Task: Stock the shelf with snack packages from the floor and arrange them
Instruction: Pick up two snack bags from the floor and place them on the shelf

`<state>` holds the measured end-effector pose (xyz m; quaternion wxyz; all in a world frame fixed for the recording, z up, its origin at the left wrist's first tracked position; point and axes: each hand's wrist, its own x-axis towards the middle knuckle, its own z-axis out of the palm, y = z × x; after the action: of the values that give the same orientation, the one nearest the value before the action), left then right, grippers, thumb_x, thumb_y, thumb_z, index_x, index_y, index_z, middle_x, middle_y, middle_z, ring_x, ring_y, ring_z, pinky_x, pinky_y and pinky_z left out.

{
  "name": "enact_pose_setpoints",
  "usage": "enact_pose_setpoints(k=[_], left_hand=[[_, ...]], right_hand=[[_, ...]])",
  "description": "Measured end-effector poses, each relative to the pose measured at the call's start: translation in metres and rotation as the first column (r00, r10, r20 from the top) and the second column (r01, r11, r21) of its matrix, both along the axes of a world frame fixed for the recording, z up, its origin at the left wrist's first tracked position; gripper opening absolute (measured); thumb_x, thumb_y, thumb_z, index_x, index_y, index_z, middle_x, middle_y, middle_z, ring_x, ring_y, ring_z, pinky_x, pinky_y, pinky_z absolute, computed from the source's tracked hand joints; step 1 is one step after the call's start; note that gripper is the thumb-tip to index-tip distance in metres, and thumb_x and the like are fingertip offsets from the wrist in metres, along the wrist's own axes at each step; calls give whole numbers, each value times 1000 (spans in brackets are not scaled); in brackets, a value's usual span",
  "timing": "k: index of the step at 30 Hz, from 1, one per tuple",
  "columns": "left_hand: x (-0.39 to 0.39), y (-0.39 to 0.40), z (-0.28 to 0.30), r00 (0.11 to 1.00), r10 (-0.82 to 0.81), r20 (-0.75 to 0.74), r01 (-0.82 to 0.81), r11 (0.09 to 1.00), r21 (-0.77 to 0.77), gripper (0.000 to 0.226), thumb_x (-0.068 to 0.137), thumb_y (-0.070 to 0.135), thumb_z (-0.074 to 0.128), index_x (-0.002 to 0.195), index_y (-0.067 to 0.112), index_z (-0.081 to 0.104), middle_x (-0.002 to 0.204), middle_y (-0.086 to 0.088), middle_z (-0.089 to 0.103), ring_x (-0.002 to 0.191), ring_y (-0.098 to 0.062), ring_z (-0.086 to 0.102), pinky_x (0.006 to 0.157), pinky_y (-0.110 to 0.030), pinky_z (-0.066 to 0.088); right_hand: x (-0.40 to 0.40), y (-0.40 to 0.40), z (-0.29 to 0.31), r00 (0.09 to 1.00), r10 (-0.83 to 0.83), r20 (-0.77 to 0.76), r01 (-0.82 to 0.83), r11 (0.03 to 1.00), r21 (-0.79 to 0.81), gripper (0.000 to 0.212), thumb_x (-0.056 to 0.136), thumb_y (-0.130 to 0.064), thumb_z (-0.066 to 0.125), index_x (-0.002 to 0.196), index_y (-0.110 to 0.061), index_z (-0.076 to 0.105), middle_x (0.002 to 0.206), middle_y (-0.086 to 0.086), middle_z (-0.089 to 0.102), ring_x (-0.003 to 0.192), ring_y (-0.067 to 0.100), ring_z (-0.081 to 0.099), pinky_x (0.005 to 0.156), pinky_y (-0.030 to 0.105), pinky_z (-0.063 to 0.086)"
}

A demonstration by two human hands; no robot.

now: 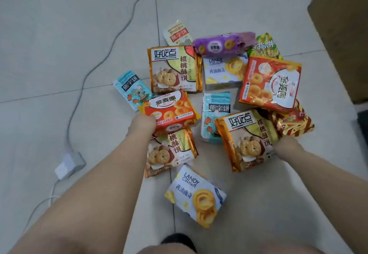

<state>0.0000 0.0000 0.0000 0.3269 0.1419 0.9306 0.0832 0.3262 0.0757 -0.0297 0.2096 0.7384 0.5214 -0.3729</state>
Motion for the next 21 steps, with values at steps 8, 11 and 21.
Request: enact_pose_setpoints(k=[8,11,21], left_hand=[[-4,0,-19,981,164,100,-178,972,150,35,86,18,61,117,1,57,121,-19,63,108,-36,60,95,-44,49],[6,-6,5,994,98,56,-108,971,212,26,86,16,59,109,5,63,112,-17,67,97,-34,64,86,-39,52],[40,-12,256,972,-137,-191,193,929,315,20,87,23,57,98,8,63,101,-12,67,82,-26,57,64,-31,36]], right_hand=[[0,-19,-19,985,-14,-171,-6,994,-113,35,94,-19,46,117,5,56,115,25,59,106,37,52,92,40,42],[-12,-27,5,955,-76,-285,77,997,-9,31,95,-14,40,123,-5,53,120,23,58,100,35,51,82,38,42],[-13,-24,249,975,6,-223,68,944,323,15,93,-6,34,101,-2,46,100,26,58,79,34,47,65,34,35]])
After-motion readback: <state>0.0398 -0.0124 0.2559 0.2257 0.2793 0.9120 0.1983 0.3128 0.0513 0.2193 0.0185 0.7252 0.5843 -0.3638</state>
